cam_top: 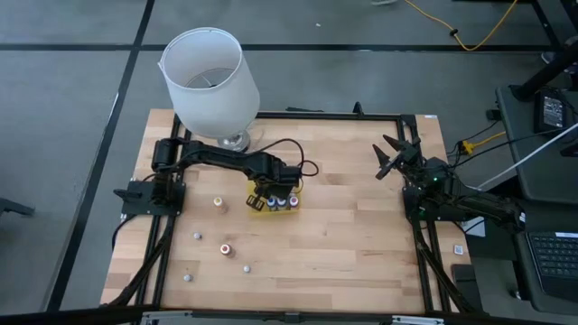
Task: Pick & Place food coloring
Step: Put the black food coloring bottle into the yellow bin
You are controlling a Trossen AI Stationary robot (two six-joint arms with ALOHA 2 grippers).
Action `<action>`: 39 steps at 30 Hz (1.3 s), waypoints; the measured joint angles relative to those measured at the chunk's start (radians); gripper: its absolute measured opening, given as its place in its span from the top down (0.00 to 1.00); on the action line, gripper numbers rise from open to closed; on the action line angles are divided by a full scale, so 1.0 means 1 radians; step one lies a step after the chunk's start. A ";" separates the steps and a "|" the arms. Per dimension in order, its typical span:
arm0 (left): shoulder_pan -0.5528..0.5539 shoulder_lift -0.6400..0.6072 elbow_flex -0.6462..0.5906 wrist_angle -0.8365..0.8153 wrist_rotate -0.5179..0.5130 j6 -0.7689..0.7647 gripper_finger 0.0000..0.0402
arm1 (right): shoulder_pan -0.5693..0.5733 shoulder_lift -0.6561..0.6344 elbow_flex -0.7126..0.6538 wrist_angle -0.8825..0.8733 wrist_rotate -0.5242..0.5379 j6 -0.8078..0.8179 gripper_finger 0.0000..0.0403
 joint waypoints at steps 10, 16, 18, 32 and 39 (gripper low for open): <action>0.000 0.000 0.000 -0.001 0.006 -0.054 0.71 | 0.000 0.000 0.000 0.000 0.000 0.000 0.41; -0.001 0.000 0.000 -0.002 0.003 -0.056 0.68 | 0.000 0.000 0.000 0.000 0.000 0.000 0.41; -0.001 0.000 0.000 -0.009 -0.019 -0.070 0.67 | 0.000 0.000 0.000 0.000 0.000 0.000 0.41; -0.009 -0.030 0.000 -0.052 -0.052 -0.152 0.51 | 0.000 0.000 0.000 0.000 0.000 0.000 0.41; -0.014 -0.077 0.000 -0.059 -0.076 -0.195 0.40 | 0.000 0.000 0.000 0.000 0.000 0.000 0.41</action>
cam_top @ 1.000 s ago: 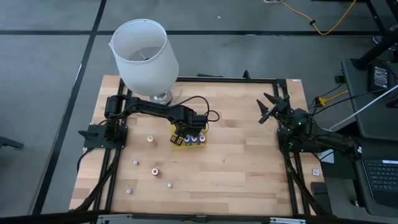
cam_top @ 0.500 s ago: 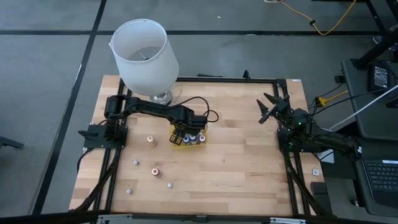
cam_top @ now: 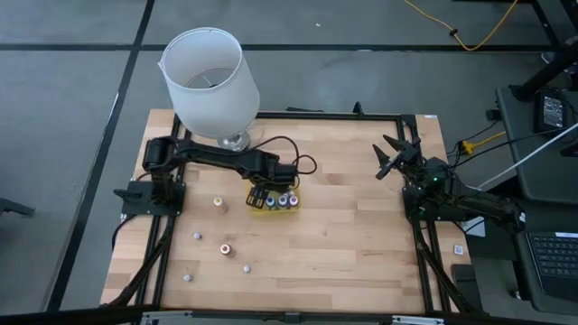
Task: Pick & Place food coloring
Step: Put the black food coloring bottle into the yellow bin
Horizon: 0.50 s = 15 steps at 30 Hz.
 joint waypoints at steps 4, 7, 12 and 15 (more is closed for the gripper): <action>-0.017 -0.059 0.000 -0.008 -0.033 -0.093 0.37 | 0.000 0.000 0.000 0.000 0.000 0.000 0.41; -0.036 -0.116 0.000 -0.028 -0.086 -0.193 0.34 | 0.000 0.000 0.000 0.000 0.000 0.000 0.41; -0.076 -0.210 0.000 -0.110 -0.108 -0.437 0.28 | 0.000 0.000 0.000 0.000 0.000 0.000 0.41; -0.103 -0.260 0.000 -0.175 -0.077 -0.612 0.25 | 0.000 0.000 0.000 0.000 0.000 0.000 0.41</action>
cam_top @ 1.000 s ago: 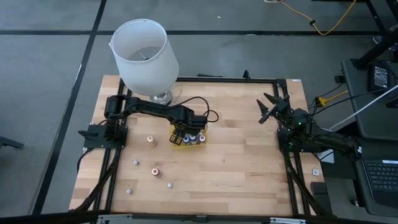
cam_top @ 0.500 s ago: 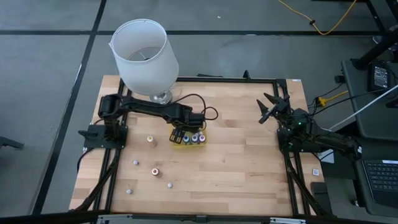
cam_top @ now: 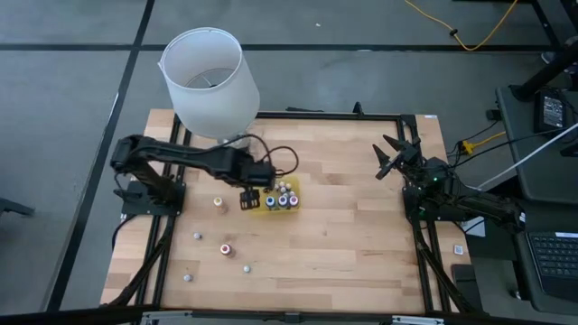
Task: Pick & Place food coloring
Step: Put the black food coloring bottle into the yellow bin
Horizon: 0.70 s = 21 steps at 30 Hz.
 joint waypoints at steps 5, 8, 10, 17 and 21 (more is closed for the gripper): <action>-0.058 -0.069 0.000 -0.071 0.090 -0.238 0.21 | 0.000 0.000 0.000 0.000 0.000 0.000 0.41; -0.106 -0.098 0.000 -0.089 0.137 -0.353 0.22 | 0.000 0.000 0.000 0.000 0.000 0.000 0.41; -0.145 -0.115 0.000 -0.089 0.162 -0.421 0.22 | 0.000 0.000 0.000 0.000 0.000 0.000 0.41; -0.331 -0.144 0.000 -0.054 0.185 -0.558 0.25 | 0.000 0.000 0.000 0.000 0.000 0.000 0.41; -0.425 -0.122 0.000 -0.003 0.184 -0.561 0.26 | 0.000 0.000 0.000 0.000 0.000 0.000 0.41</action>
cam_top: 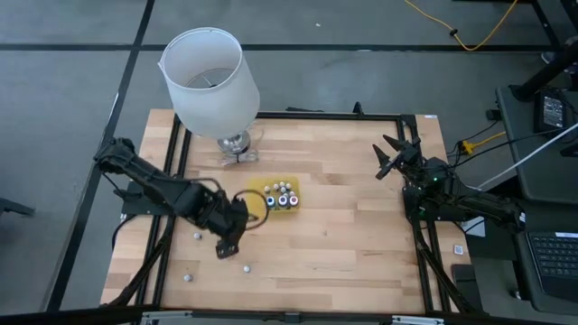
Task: Pick & Place food coloring
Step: Put the black food coloring bottle into the yellow bin
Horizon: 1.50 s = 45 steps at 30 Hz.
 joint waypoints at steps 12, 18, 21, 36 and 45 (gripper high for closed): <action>-0.088 0.153 0.077 0.059 0.003 0.116 0.30 | 0.000 0.000 0.000 0.000 0.000 0.000 0.41; -0.088 0.276 0.159 0.059 -0.022 0.194 0.31 | 0.000 0.000 0.000 0.000 0.000 0.000 0.41; -0.088 0.338 0.168 0.056 0.003 0.195 0.31 | 0.000 0.000 0.000 0.000 0.000 0.000 0.41; -0.106 0.531 0.172 0.125 0.089 0.052 0.31 | 0.000 0.000 0.000 0.000 0.000 0.000 0.41; -0.121 0.578 0.172 0.118 0.091 0.053 0.31 | 0.000 0.000 0.000 0.000 0.000 0.000 0.41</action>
